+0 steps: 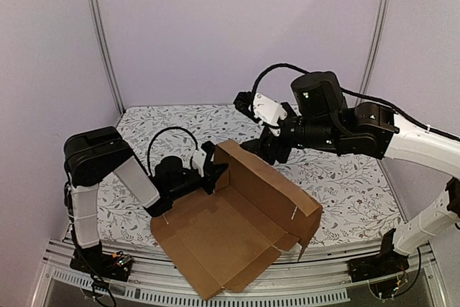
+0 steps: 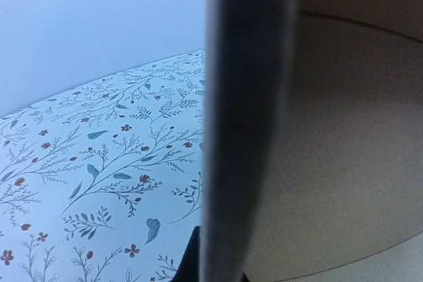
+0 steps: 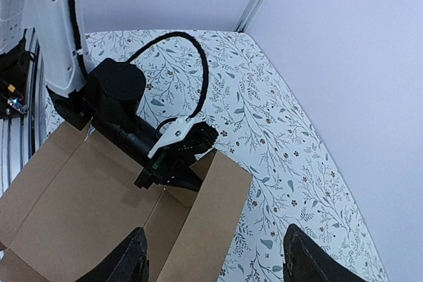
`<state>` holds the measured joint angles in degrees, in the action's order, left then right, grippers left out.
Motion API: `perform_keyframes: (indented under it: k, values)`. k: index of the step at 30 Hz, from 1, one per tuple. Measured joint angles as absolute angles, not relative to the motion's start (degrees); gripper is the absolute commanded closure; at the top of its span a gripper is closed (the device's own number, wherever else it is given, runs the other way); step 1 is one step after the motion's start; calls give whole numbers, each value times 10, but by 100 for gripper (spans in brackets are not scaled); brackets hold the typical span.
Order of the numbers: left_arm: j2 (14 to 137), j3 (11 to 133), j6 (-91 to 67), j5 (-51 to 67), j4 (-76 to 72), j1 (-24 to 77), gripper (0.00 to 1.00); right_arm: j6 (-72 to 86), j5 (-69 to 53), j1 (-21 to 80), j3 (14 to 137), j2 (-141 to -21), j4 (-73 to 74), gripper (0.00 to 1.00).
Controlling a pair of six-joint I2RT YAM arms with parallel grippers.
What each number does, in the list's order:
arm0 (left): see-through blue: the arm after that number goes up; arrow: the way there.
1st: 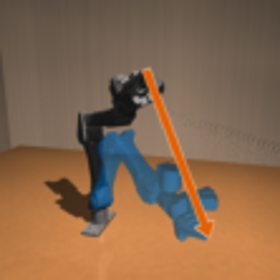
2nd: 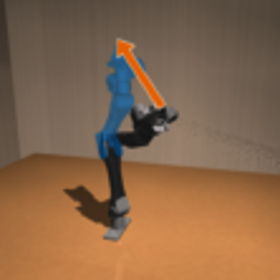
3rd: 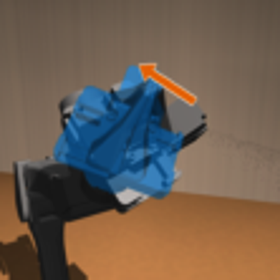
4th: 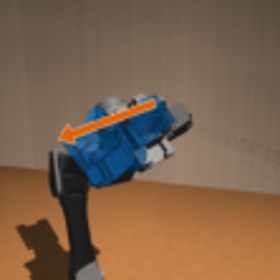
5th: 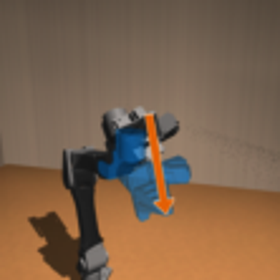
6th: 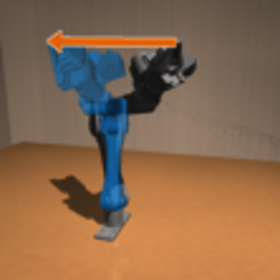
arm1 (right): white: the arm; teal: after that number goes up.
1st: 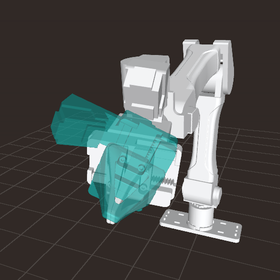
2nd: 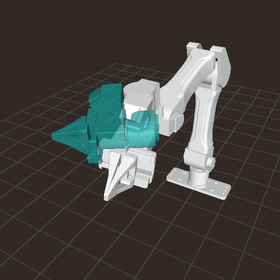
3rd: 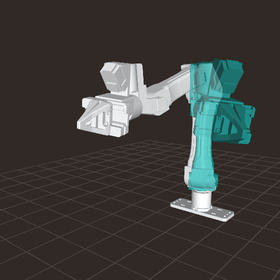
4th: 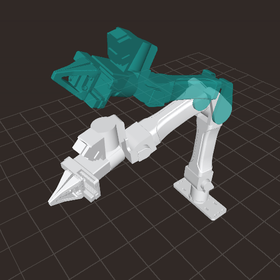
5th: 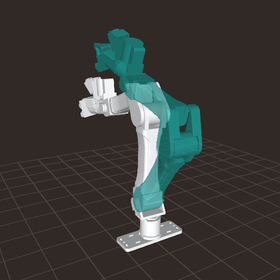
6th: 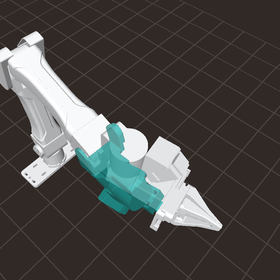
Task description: Fold the paper box
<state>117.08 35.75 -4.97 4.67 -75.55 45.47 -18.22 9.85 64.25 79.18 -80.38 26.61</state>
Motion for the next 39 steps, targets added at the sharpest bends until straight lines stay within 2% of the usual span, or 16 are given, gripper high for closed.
perform_keyframes:
  k: [3,7,10,12,34,39]
  values:
    - [1179,368,-51,75,-756,448,100,-141,81,603,804,-815,255,37]
    - [1185,388,-51,109,-757,447,100,-80,50,557,811,-842,235,55]
    - [1189,395,-49,132,-760,446,100,-43,34,538,821,-875,216,85]
    - [1197,398,-46,143,-761,446,100,-14,22,529,825,-896,201,100]
    - [1213,413,-54,171,-764,445,100,75,-43,522,815,-1001,97,100]
    - [1217,415,-60,171,-764,445,95,89,-52,522,798,-1019,74,100]
